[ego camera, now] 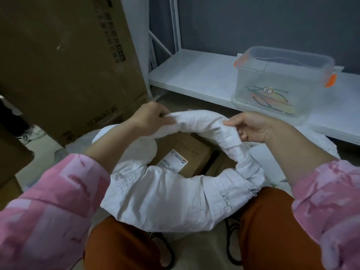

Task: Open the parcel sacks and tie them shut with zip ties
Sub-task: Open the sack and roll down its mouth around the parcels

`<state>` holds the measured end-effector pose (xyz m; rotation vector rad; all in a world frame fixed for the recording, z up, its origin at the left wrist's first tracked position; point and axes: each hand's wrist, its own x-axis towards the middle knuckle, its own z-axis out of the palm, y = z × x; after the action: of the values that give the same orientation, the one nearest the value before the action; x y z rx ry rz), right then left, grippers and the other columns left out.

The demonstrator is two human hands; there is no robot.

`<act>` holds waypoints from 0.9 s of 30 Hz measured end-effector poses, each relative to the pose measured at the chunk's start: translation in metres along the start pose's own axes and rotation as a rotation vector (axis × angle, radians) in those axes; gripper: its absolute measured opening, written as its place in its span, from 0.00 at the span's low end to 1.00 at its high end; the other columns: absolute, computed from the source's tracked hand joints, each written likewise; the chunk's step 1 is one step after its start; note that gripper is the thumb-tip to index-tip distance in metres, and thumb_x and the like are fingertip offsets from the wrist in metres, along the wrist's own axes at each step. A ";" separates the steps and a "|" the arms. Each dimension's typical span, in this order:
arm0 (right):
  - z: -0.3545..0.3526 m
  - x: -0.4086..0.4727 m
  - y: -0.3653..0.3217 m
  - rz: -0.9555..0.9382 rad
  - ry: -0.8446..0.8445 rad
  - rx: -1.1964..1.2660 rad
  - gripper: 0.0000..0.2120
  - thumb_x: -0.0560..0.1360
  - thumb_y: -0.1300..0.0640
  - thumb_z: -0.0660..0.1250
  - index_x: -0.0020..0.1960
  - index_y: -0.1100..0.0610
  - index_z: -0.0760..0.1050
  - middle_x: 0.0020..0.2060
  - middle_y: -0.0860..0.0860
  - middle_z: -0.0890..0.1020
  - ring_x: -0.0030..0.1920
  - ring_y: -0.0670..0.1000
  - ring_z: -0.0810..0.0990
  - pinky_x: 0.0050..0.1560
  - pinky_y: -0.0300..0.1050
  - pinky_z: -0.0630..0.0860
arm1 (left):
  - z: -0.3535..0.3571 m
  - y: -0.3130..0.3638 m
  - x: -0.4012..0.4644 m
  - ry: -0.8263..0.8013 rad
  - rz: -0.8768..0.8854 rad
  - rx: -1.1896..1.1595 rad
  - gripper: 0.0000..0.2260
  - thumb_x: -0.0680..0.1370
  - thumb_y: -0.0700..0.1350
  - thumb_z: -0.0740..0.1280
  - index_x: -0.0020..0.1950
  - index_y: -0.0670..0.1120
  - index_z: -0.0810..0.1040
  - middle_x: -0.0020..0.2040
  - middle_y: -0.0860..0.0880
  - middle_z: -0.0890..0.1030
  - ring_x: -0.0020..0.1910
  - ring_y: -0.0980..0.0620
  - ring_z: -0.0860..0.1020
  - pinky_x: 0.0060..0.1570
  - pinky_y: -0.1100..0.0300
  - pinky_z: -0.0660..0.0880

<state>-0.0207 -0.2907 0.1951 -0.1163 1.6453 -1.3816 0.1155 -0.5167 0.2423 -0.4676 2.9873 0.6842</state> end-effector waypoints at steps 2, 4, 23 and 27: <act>0.006 -0.005 -0.007 -0.005 0.152 -0.164 0.07 0.75 0.61 0.66 0.39 0.60 0.73 0.27 0.51 0.70 0.23 0.45 0.66 0.21 0.35 0.61 | -0.004 0.001 0.001 -0.122 -0.076 -0.121 0.09 0.79 0.50 0.65 0.53 0.48 0.81 0.40 0.50 0.80 0.35 0.57 0.74 0.35 0.66 0.70; 0.023 -0.012 -0.016 -0.154 0.482 -0.605 0.07 0.74 0.58 0.68 0.46 0.62 0.77 0.38 0.57 0.77 0.36 0.53 0.77 0.34 0.42 0.71 | -0.005 -0.002 0.010 -0.186 -0.184 -0.205 0.11 0.79 0.50 0.64 0.57 0.47 0.81 0.46 0.49 0.81 0.44 0.52 0.79 0.48 0.58 0.76; 0.089 0.029 -0.024 -0.468 0.476 -0.833 0.13 0.79 0.60 0.56 0.46 0.64 0.77 0.46 0.58 0.81 0.46 0.56 0.77 0.45 0.48 0.73 | -0.017 -0.022 -0.010 0.157 -0.220 0.168 0.17 0.73 0.58 0.70 0.47 0.44 0.79 0.42 0.47 0.80 0.39 0.49 0.78 0.35 0.57 0.74; 0.089 0.035 -0.030 -0.350 0.470 -0.777 0.11 0.78 0.64 0.52 0.45 0.60 0.73 0.41 0.57 0.74 0.41 0.52 0.69 0.32 0.42 0.62 | -0.002 -0.049 -0.012 0.318 -0.339 0.240 0.20 0.73 0.59 0.69 0.53 0.44 0.78 0.50 0.45 0.79 0.44 0.45 0.78 0.39 0.54 0.75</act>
<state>0.0075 -0.3865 0.2066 -0.5866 2.5927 -0.9713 0.1418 -0.5559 0.2246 -1.1208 3.0893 0.2373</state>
